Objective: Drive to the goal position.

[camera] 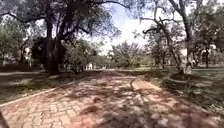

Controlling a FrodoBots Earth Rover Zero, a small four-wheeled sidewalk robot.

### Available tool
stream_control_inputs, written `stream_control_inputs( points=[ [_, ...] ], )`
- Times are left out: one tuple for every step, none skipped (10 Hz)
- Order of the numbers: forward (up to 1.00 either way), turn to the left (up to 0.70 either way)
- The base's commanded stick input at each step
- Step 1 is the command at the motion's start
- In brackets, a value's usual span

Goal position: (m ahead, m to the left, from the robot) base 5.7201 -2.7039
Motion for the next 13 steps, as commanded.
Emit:
stream_control_inputs(
  points=[
    [0.70,0.00],
    [0.70,0.00],
    [0.70,0.00],
    [0.70,0.00],
    [0.70,0.00],
    [0.70,0.00],
    [0.70,0.00],
    [0.70,0.00],
    [0.70,0.00],
    [0.70,0.00],
    [0.70,0.00],
    [0.70,0.00],
    [0.70,0.00]
  ],
)
